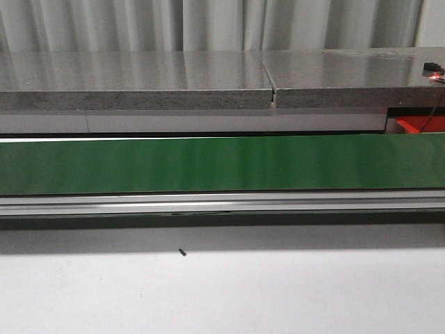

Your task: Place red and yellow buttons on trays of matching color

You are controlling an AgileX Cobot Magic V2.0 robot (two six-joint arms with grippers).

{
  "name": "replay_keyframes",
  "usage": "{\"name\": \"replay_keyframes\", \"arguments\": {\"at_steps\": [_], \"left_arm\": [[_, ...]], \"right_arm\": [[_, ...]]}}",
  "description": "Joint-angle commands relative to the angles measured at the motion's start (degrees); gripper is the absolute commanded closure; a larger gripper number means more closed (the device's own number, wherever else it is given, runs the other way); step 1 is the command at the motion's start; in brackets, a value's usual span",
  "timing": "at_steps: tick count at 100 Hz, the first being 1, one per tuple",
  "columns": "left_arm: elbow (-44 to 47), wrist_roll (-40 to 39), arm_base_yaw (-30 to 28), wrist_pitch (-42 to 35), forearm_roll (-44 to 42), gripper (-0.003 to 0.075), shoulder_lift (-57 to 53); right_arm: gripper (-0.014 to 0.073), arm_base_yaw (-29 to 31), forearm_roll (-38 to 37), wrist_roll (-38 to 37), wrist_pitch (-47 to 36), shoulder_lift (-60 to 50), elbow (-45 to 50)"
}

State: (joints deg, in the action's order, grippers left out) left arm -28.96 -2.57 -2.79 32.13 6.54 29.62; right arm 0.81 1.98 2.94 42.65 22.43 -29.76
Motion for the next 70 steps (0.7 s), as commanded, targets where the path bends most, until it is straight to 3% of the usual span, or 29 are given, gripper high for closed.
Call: {"name": "replay_keyframes", "arguments": {"at_steps": [1, 8, 15, 20, 32, 39, 46, 70], "left_arm": [[-3.94, -1.06, -2.44, -4.76, -0.48, 0.0739, 3.48], [-5.44, -1.06, -4.16, -4.86, -0.59, 0.0724, 6.12], [-6.91, -1.06, -5.34, -4.99, -0.48, 0.0659, 8.73], [-8.02, -1.06, -5.93, -4.99, -0.48, 0.0579, 10.56], [-11.19, -1.16, -7.71, -4.87, -0.48, 0.0307, 14.74], [-13.62, -3.78, -9.36, -3.77, -0.48, 0.0205, 17.11], [-16.43, -3.88, -11.26, -2.54, -0.48, 0.0165, 19.97], [-30.06, -3.37, -18.16, 8.19, -0.71, 0.0164, 31.72]], "right_arm": [[0.0685, -0.01, -0.03, 0.52, -3.38, 0.13, -1.34], [0.0685, -0.01, -0.03, 0.52, -3.38, 0.13, -1.34], [0.0685, -0.01, -0.03, 0.52, -3.38, 0.13, -1.34], [0.0685, -0.01, -0.03, 0.52, -3.38, 0.13, -1.34], [0.0685, -0.01, -0.03, 0.52, -3.38, 0.13, -1.34], [0.0685, -0.01, -0.03, 0.52, -3.38, 0.13, -1.34], [0.0685, -0.01, -0.03, 0.52, -3.38, 0.13, -1.34], [0.0685, -0.01, -0.03, 0.52, -3.38, 0.13, -1.34]]}}
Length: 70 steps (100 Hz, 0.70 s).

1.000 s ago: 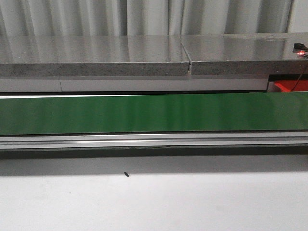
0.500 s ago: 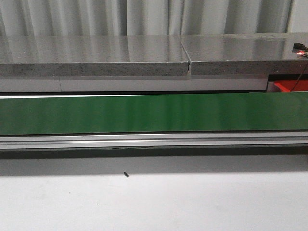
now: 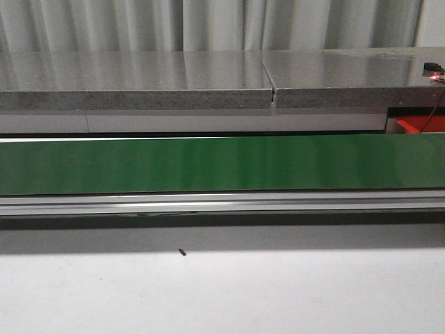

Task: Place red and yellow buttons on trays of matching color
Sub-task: 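Move the left gripper down and grasp a red mushroom button from the table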

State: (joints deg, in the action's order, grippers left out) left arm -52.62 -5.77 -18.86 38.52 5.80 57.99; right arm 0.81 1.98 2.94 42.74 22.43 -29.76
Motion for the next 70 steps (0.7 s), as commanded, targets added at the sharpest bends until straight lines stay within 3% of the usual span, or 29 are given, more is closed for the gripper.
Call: {"name": "replay_keyframes", "arguments": {"at_steps": [1, 18, 39, 70], "left_arm": [[-7.40, -0.17, -2.25, 2.32, 0.04, 0.0164, 4.22], [-19.86, 2.03, -4.84, 15.45, -0.14, 0.0164, 15.68], [-31.86, 2.65, -5.71, 24.38, -3.08, 0.0165, 28.88], [-38.20, 2.08, -8.29, 25.70, -5.23, 0.0164, 41.49]], "right_arm": [[0.0685, -0.01, -0.03, 0.52, -3.47, 0.13, -1.34], [0.0685, -0.01, -0.03, 0.52, -3.47, 0.13, -1.34], [0.0685, -0.01, -0.03, 0.52, -3.47, 0.13, -1.34], [0.0685, -0.01, -0.03, 0.52, -3.47, 0.13, -1.34]]}}
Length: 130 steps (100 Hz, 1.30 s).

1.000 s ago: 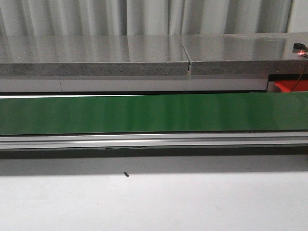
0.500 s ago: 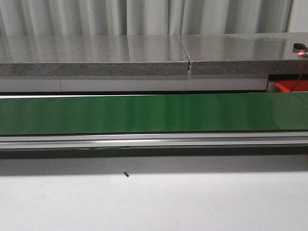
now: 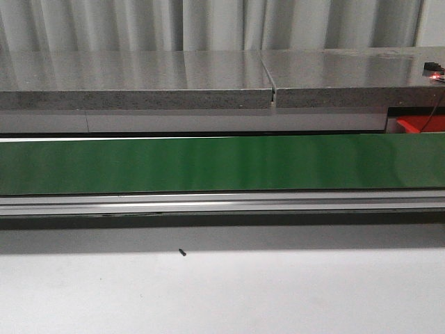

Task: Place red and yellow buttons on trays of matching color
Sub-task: 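Move the left gripper down and grasp a red mushroom button from the table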

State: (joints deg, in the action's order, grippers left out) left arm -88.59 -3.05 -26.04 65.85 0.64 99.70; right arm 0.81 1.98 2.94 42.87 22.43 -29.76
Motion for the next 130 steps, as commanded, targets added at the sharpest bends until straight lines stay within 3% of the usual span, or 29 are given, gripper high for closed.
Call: {"name": "replay_keyframes", "arguments": {"at_steps": [1, 26, 51, 83, 90, 102, 112, 130], "left_arm": [[-2.23, -0.63, -1.38, -1.75, -0.07, 0.0165, 0.09], [-2.36, -0.63, -5.20, -3.49, 0.16, 0.0165, 5.53], [-2.45, -0.50, -5.19, -12.78, 2.79, 0.0167, 9.04], [-2.45, -0.42, -5.19, -16.39, 2.90, 0.0218, 13.87], [-2.45, -0.42, -5.19, -17.72, 2.78, 0.0272, 13.84], [-2.45, -0.42, -5.19, -18.34, 2.90, 0.0463, 13.84], [-2.45, -0.42, -5.19, -18.52, 2.90, 0.0577, 13.84], [-2.45, -0.26, -5.19, -17.39, 2.98, 0.0596, 12.51]], "right_arm": [[0.0685, -0.01, -0.03, 0.52, -3.59, 0.13, -1.34], [0.0685, -0.01, -0.03, 0.52, -3.59, 0.13, -1.34], [0.0685, -0.01, -0.03, 0.52, -3.53, 0.13, -1.34], [0.0685, -0.01, -0.03, 0.52, -3.53, 0.13, -1.34], [0.0685, -0.01, -0.03, 0.52, -3.53, 0.13, -1.34], [0.0685, -0.01, -0.03, 0.52, -3.53, 0.13, -1.34], [0.0685, -0.01, -0.03, 0.52, -3.53, 0.13, -1.34], [0.0685, -0.01, -0.03, 0.52, -3.53, 0.13, -1.34]]}}
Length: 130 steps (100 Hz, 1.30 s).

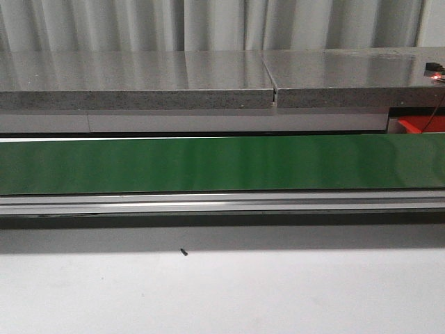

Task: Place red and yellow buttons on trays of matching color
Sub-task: 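Move the left gripper down and grasp a red mushroom button from the table, then lower the red button onto the green belt start and open the left gripper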

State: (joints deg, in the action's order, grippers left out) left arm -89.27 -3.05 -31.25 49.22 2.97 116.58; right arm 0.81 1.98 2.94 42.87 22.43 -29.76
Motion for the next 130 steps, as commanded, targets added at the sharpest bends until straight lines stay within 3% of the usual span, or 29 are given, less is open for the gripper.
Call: {"name": "replay_keyframes", "arguments": {"at_steps": [1, 33, 58, 97, 130], "left_arm": [[-1.77, -0.26, 0.02, -0.70, 0.64, 0.0596, -4.54], [3.38, 0.13, 0.61, -0.93, 3.66, 0.0596, -16.68], [8.26, 1.15, 6.49, -1.97, 3.40, 0.0596, -25.44], [9.47, 1.15, 15.23, -0.60, 4.51, 0.0596, -24.16], [9.80, 1.15, 16.64, 1.46, 5.52, 0.0590, -21.73]], "right_arm": [[0.0685, -0.01, -0.03, 0.52, -3.53, 0.13, -1.34], [0.0685, -0.01, -0.03, 0.52, -3.53, 0.13, -1.34], [0.0685, -0.01, -0.03, 0.52, -3.53, 0.13, -1.34], [0.0685, -0.01, -0.03, 0.52, -3.53, 0.13, -1.34], [0.0685, -0.01, -0.03, 0.52, -3.48, 0.13, -1.34]]}}
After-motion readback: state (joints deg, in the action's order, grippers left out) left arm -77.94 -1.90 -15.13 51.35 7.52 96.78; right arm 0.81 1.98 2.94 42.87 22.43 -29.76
